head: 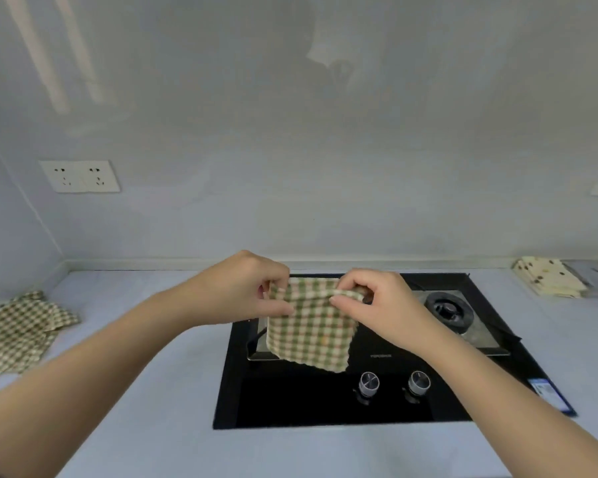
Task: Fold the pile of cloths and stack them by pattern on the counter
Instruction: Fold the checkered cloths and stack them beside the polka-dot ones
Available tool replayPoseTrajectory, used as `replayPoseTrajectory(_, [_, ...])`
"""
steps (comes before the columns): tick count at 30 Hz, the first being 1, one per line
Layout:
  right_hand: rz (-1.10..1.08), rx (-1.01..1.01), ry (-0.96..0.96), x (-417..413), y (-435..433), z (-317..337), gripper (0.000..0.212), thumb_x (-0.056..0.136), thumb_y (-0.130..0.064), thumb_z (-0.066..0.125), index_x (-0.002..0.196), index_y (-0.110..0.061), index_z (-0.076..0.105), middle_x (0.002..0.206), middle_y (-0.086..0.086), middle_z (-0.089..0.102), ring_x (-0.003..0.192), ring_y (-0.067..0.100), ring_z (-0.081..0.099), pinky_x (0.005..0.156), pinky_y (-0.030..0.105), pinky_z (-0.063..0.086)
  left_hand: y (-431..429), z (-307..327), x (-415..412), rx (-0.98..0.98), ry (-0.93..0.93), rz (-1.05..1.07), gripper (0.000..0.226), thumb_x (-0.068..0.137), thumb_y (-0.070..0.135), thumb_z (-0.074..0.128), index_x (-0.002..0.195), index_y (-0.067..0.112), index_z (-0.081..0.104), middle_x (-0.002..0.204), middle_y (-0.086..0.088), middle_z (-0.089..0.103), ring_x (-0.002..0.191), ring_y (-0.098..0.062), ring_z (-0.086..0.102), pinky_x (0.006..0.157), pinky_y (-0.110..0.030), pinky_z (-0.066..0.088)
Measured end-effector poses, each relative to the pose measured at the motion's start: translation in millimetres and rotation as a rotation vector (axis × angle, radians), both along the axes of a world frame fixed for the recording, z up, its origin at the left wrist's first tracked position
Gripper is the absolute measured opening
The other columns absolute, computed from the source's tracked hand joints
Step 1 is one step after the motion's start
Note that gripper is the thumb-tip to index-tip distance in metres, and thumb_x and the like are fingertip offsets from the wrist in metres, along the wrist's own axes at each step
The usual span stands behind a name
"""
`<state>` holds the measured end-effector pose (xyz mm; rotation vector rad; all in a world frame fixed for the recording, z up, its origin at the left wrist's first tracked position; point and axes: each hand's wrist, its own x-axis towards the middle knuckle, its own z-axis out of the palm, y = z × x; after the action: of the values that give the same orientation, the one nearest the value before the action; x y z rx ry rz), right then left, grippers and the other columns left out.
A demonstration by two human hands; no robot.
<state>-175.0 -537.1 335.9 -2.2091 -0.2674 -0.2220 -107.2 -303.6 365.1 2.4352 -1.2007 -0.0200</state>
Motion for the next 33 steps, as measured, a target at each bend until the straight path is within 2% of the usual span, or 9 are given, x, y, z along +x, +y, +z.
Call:
replayPoseTrajectory(3, [-0.145,0.243,0.034,-5,-37,0,0.009,0.083,-0.017,0.073,0.082,-0.023,0.066,0.074,-0.004,0.067,0.066,0.006,0.060,0.062,0.020,0.048,-48,-15,-12,-0.316,0.222,0.139,0.033,0.081,0.017,0.074,0.071,0.029,0.045,0.068,0.005,0.066,0.067,-0.014,0.065,0.067,-0.032,0.053])
replayPoseTrajectory(6, [-0.277,0.643,0.176,6,-62,-8,0.028,0.082,-0.015,0.074,0.104,-0.029,0.065,0.093,0.001,0.069,0.083,0.011,0.067,0.070,0.027,0.051,-94,-35,-9,-0.676,0.628,0.265,0.030,0.086,0.008,0.068,0.103,0.025,0.050,0.088,-0.003,0.075,0.082,-0.023,0.071,0.078,-0.037,0.057])
replayPoseTrajectory(8, [-0.342,0.923,0.358,21,-84,-14,0.025,0.084,-0.013,0.072,0.108,-0.015,0.066,0.100,0.009,0.072,0.087,0.019,0.071,0.072,0.032,0.054,-130,-47,3,-0.750,0.861,0.373,0.029,0.091,0.017,0.064,0.118,0.020,0.055,0.098,-0.003,0.074,0.091,-0.021,0.071,0.086,-0.038,0.055])
replayPoseTrajectory(11, [-0.444,1.122,0.506,43,-117,-30,0.018,0.089,-0.018,0.067,0.103,-0.007,0.068,0.098,0.010,0.074,0.087,0.021,0.071,0.071,0.034,0.055,-184,-66,26,-0.749,1.018,0.506,0.022,0.097,0.030,0.054,0.103,0.014,0.068,0.098,0.000,0.074,0.092,-0.018,0.069,0.087,-0.036,0.054])
replayPoseTrajectory(15, [-0.740,0.882,0.335,59,-161,-57,0.026,0.098,-0.033,0.051,0.104,-0.011,0.063,0.097,0.005,0.069,0.086,0.019,0.066,0.078,0.037,0.054,-269,-94,52,-0.645,0.601,0.559,0.037,0.100,0.035,0.041,0.078,0.007,0.050,0.075,-0.007,0.055,0.067,-0.019,0.050,0.062,-0.032,0.037])
replayPoseTrajectory(20, [-0.918,0.856,0.337,60,-253,-83,0.030,0.097,-0.038,0.048,0.094,-0.013,0.065,0.093,0.007,0.071,0.087,0.024,0.069,0.085,0.041,0.056,-389,-117,57,-0.523,0.402,0.474,0.031,0.102,0.033,0.036,0.083,0.011,0.046,0.060,0.002,0.047,0.053,-0.015,0.044,0.051,-0.032,0.038])
replayPoseTrajectory(25, [-1.113,0.672,0.186,52,-375,-116,0.041,0.098,-0.036,0.048,0.090,0.002,0.064,0.089,0.015,0.069,0.088,0.032,0.067,0.074,0.038,0.053,-508,-154,58,-0.340,0.441,0.407,0.034,0.103,0.035,0.032,0.090,0.010,0.051,0.073,-0.002,0.058,0.066,-0.020,0.057,0.063,-0.037,0.049])
replayPoseTrajectory(29, [-0.905,0.843,0.536,60,-471,-150,0.029,0.094,-0.037,0.055,0.091,-0.010,0.063,0.093,0.007,0.069,0.089,0.023,0.066,0.085,0.039,0.053,-593,-181,68,-0.319,0.567,0.526,0.034,0.103,0.035,0.031,0.095,0.007,0.049,0.077,-0.004,0.056,0.069,-0.021,0.056,0.059,-0.034,0.045])
replayPoseTrajectory(33, [-0.838,0.447,0.563,86,-552,-196,0.026,0.100,-0.031,0.042,0.090,-0.010,0.054,0.089,0.004,0.059,0.083,0.021,0.057,0.069,0.031,0.045,-668,-219,80,-0.198,0.702,0.659,0.027,0.102,0.032,0.034,0.109,0.010,0.047,0.079,-0.002,0.055,0.061,-0.014,0.052,0.047,-0.027,0.035])
